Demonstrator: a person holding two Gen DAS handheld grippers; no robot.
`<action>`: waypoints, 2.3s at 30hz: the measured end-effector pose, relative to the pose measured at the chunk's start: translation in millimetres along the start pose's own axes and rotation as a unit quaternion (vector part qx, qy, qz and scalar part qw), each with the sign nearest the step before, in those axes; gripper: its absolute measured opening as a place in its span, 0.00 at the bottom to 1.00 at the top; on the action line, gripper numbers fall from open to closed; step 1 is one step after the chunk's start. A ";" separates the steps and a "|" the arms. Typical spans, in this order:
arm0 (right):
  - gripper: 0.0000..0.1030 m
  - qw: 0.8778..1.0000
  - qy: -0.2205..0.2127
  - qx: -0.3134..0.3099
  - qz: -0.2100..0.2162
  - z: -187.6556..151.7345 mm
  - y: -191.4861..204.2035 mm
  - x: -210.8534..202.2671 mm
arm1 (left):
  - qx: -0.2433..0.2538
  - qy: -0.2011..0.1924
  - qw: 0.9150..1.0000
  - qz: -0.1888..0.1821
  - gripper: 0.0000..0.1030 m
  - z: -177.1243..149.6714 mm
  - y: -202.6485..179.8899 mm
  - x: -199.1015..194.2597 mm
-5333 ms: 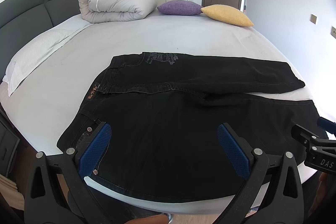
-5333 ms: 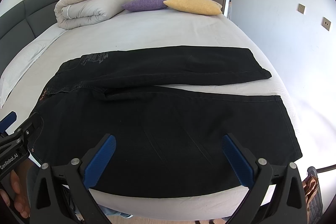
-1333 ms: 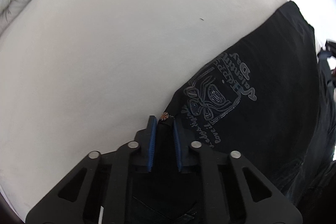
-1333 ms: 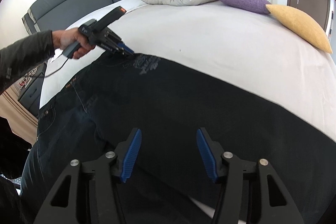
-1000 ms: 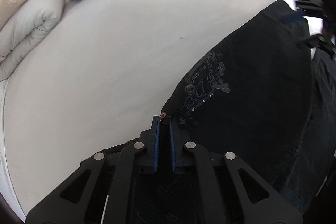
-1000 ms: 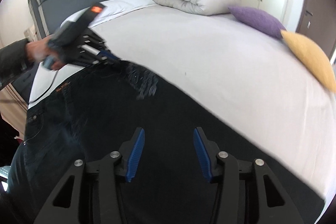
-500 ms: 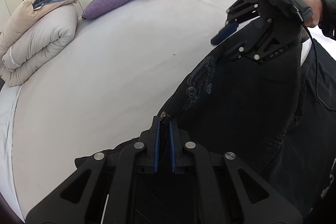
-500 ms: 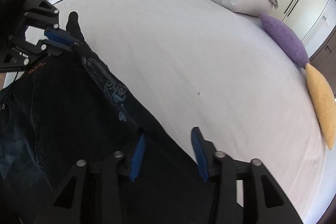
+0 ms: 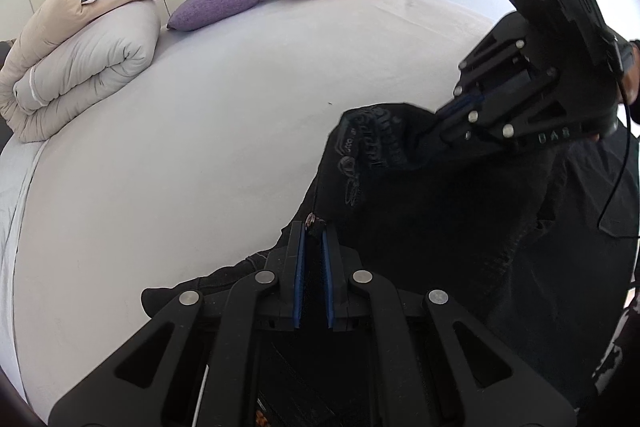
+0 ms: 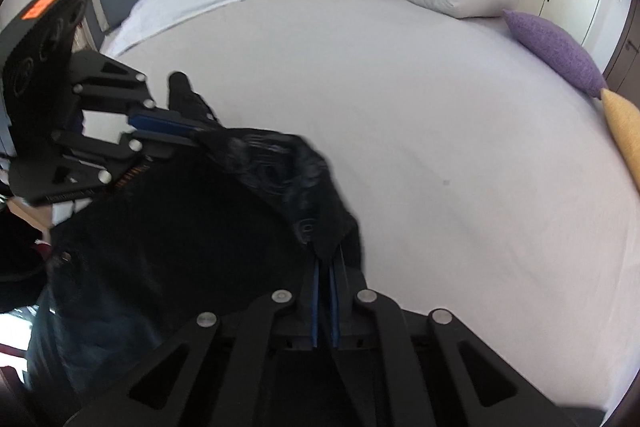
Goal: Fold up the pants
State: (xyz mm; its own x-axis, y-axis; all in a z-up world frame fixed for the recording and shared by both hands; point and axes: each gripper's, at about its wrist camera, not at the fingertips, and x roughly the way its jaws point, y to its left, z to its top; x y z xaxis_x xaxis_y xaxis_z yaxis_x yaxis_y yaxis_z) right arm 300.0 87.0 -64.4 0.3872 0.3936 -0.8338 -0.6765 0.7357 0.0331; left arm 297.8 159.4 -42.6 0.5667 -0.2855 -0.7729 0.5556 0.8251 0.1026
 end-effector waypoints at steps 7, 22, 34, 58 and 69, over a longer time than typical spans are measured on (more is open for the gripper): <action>0.05 0.996 -0.020 -0.080 -0.046 -28.2 65.9 -22.2 | -0.003 0.002 1.000 0.008 0.07 -33.4 -13.2 -38.4; 0.05 0.883 0.033 -0.403 -0.237 -180.6 241.6 -28.5 | 0.031 0.042 0.999 -0.003 0.07 -159.9 -113.1 -95.1; 0.05 0.847 0.042 -0.466 -0.252 -213.6 276.3 -26.7 | 0.067 0.065 0.996 -0.005 0.06 -191.9 -146.3 -107.0; 0.10 0.873 0.044 -0.409 -0.263 -237.7 290.8 -10.8 | -0.016 0.020 1.000 0.001 0.06 -170.4 -147.2 -142.2; 0.97 0.949 -0.071 -0.228 -0.207 -243.7 262.7 -78.5 | -0.155 0.075 0.984 -0.052 0.06 -140.3 -170.6 -25.8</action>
State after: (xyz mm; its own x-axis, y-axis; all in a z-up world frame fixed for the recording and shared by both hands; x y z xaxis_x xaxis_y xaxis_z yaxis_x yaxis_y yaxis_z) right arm -60.8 115.1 -124.5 0.7376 0.2163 -0.6396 -0.6360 0.5408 -0.5505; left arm 103.0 94.4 -128.0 0.4068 -0.3202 -0.8556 0.3810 0.9107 -0.1597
